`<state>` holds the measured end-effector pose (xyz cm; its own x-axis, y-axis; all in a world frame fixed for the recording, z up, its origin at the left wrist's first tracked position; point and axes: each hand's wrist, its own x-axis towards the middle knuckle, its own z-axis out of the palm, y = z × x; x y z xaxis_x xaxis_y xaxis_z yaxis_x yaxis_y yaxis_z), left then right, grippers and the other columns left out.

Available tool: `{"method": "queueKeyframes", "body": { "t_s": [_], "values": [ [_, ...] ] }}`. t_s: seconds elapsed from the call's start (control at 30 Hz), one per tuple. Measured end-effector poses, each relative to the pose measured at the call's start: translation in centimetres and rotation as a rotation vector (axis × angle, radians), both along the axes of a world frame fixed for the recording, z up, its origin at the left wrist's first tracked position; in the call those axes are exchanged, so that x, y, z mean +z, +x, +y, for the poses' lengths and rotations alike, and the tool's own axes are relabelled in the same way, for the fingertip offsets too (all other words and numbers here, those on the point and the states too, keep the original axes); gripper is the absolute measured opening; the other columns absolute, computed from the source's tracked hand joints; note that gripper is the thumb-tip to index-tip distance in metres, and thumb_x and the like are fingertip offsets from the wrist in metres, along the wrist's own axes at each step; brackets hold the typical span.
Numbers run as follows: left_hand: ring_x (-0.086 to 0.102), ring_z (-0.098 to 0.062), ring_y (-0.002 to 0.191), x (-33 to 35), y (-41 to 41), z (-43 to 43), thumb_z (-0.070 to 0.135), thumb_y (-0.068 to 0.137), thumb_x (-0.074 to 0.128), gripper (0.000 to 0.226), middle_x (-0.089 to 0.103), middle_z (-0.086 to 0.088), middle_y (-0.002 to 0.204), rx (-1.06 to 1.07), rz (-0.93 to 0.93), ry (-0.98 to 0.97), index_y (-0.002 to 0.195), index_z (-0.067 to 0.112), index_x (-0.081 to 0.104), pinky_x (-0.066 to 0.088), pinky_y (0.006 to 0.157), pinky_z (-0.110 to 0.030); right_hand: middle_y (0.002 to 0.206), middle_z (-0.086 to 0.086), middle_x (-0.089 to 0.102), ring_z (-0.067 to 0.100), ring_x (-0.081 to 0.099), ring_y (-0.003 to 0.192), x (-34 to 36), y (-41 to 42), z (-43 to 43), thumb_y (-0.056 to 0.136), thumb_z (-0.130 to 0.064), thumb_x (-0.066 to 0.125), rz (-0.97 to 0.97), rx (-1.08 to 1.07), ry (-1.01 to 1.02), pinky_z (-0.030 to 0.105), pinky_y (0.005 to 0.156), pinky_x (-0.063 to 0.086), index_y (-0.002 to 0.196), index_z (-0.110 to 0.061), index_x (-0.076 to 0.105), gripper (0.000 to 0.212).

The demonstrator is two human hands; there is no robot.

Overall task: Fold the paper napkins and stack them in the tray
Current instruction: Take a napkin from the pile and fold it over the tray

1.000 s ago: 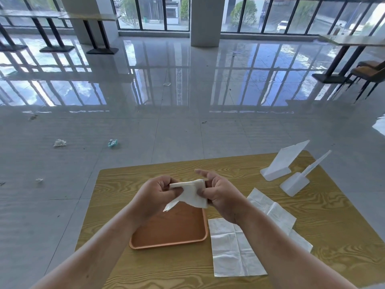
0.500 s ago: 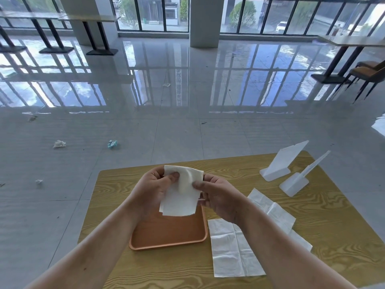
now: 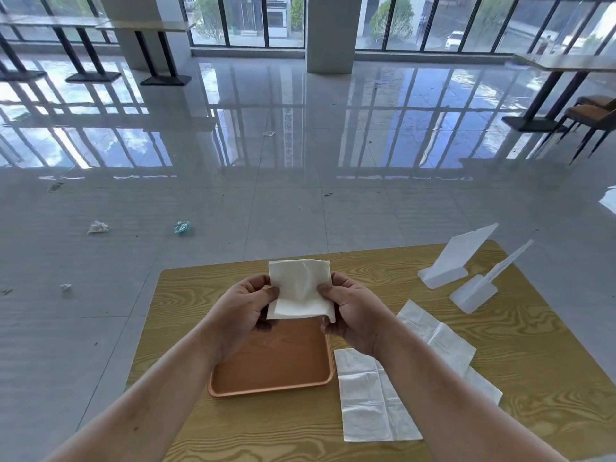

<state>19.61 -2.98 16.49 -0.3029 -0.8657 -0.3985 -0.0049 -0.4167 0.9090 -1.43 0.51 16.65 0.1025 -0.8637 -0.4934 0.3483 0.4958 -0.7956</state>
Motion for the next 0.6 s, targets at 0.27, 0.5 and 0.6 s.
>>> {"method": "queueKeyframes", "body": {
  "t_s": [0.27,0.5,0.6],
  "values": [
    [0.071,-0.023,0.078,0.8,-0.6,-0.2,0.005,0.103,0.044,0.040,0.080,-0.013,0.097,0.023,-0.002,0.009,0.093,0.014,0.082,0.058,0.063,-0.032,0.094,0.021,0.070,0.022,0.059,0.061,-0.3,-1.2,-0.1,0.101,0.009,0.040,-0.088,0.032,-0.082,0.031,0.055,0.052,0.088,-0.010,0.080,0.046],
    [0.070,-0.024,0.091,1.4,-2.8,0.1,0.030,0.094,0.077,0.028,0.074,-0.016,0.107,0.014,-0.084,-0.040,0.114,0.011,0.075,0.060,0.077,-0.037,0.110,0.021,0.061,0.024,0.061,0.075,0.0,-3.3,-0.6,0.101,-0.009,0.054,-0.059,0.061,-0.098,0.036,0.061,0.049,0.114,-0.007,0.069,0.020],
    [0.071,-0.028,0.099,1.3,-3.6,0.1,0.016,0.081,0.087,0.061,0.069,-0.015,0.119,0.068,-0.062,-0.030,0.133,0.017,0.054,0.059,0.088,-0.050,0.107,0.019,0.056,0.020,0.062,0.079,-0.2,-3.8,-1.3,0.093,0.014,0.054,-0.020,0.117,-0.148,0.031,0.058,0.052,0.133,-0.013,0.058,0.048]
  ]
}}
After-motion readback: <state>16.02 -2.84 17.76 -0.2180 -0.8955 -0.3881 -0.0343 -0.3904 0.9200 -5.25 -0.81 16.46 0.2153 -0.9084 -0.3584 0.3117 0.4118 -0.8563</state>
